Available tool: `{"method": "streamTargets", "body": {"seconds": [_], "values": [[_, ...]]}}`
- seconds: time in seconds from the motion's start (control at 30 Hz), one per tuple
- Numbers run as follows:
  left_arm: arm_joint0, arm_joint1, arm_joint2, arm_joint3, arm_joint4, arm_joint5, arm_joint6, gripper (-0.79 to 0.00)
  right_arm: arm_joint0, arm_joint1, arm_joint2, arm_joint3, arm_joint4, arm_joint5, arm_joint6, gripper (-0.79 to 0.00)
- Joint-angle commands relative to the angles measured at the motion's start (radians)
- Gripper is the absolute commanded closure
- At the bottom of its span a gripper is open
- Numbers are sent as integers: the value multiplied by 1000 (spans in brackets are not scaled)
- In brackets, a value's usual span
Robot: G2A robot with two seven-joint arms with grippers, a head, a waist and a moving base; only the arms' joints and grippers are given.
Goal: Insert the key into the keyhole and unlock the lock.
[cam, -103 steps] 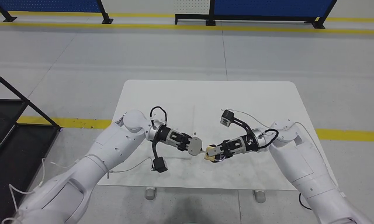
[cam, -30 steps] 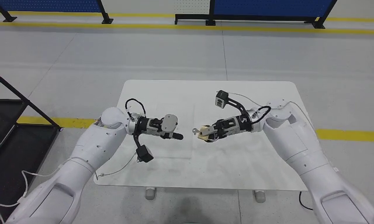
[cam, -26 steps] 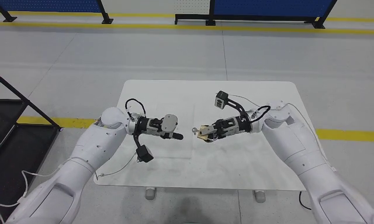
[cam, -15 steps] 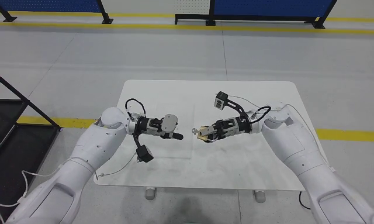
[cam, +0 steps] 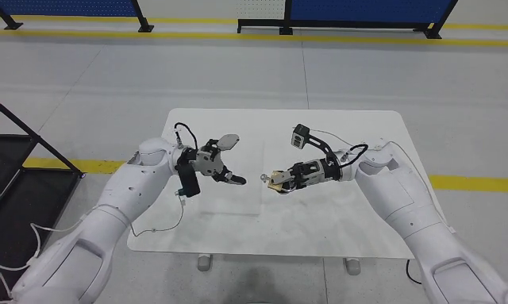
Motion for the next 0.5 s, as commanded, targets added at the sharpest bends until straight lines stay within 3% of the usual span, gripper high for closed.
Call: {"method": "streamTargets", "body": {"seconds": [0.0, 0.2, 0.37, 0.47], "values": [[-11, -7, 27, 27, -37, -92, -47, -785, 0, 0, 0, 0, 0, 0, 0, 0], [-54, -12, 123, 71, -115, -202, -157, -785, 0, 0, 0, 0, 0, 0, 0, 0], [-47, -12, 206, 60, -380, -315, -270, -785, 0, 0, 0, 0, 0, 0, 0, 0], [-47, -12, 206, 60, -380, -315, -270, -785, 0, 0, 0, 0, 0, 0, 0, 0]]}}
